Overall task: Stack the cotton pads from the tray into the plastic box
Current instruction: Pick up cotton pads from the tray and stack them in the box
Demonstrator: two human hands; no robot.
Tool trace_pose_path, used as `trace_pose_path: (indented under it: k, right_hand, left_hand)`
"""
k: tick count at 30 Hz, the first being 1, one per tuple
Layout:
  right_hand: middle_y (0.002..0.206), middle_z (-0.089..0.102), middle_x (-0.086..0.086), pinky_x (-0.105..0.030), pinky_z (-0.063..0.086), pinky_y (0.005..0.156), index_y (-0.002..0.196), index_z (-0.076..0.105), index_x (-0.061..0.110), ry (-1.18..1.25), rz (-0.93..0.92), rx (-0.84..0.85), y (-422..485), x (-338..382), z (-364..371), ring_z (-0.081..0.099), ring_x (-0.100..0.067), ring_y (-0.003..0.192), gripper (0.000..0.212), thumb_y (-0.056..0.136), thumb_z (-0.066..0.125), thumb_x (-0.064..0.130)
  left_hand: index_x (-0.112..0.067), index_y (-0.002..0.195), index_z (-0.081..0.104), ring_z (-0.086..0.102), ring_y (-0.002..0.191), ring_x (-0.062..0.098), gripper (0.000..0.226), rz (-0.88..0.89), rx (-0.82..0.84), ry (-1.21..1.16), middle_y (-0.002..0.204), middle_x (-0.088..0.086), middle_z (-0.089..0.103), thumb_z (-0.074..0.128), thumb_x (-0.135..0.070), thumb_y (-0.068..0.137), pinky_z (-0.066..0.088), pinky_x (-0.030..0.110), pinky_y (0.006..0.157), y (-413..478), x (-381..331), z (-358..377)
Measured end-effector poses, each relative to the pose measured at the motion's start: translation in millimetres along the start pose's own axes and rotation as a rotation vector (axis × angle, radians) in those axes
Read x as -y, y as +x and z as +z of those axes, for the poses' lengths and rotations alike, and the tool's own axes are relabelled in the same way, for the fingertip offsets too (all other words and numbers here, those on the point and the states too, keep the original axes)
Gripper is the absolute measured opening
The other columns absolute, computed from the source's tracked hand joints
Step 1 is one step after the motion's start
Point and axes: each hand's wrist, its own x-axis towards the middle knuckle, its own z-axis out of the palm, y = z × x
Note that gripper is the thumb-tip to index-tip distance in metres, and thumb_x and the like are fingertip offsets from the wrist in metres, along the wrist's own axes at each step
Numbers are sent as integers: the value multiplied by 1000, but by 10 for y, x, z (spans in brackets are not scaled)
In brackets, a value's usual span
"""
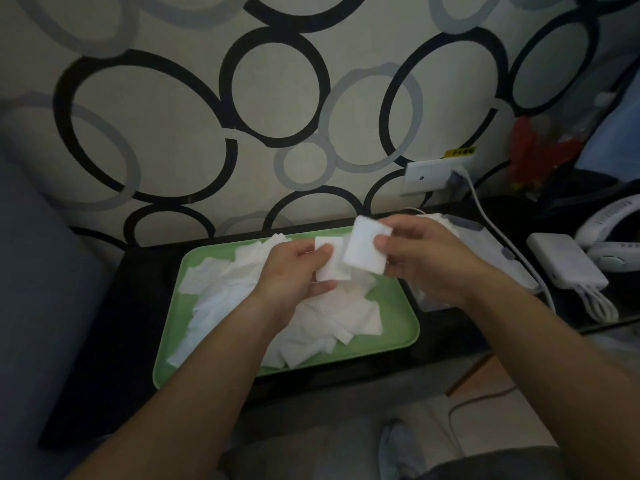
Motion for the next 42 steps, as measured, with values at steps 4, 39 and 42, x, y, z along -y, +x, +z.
trace_pose_path:
  k: [4, 39, 42]
  right_hand:
    - [101, 72, -16, -38, 60, 76, 98, 69, 8, -119, -20, 52, 37, -91, 127, 71, -24, 90, 20, 80, 71, -1]
    - [86, 63, -7, -25, 57, 63, 104, 64, 9, -741, 209, -57, 45, -339, 55, 64, -16, 76, 25, 82, 74, 4]
    - [83, 60, -11, -26, 58, 62, 109, 62, 5, -441, 162, -24, 8, -183, 46, 67, -18, 77, 28, 84, 68, -6]
  left_hand:
    - [-17, 111, 73, 75, 84, 13, 21, -11, 129, 26, 101, 4, 78, 55, -16, 100, 57, 24, 63, -95, -25, 57]
    - [-9, 104, 69, 66, 88, 19, 11, 59, -114, 174, 89, 2, 65, 65, -12, 95, 59, 26, 60, -74, 26, -283]
    - [-8, 115, 67, 69, 93, 21, 21, 31, -115, 159, 100, 5, 68, 66, -13, 94, 59, 26, 60, -58, 44, -304]
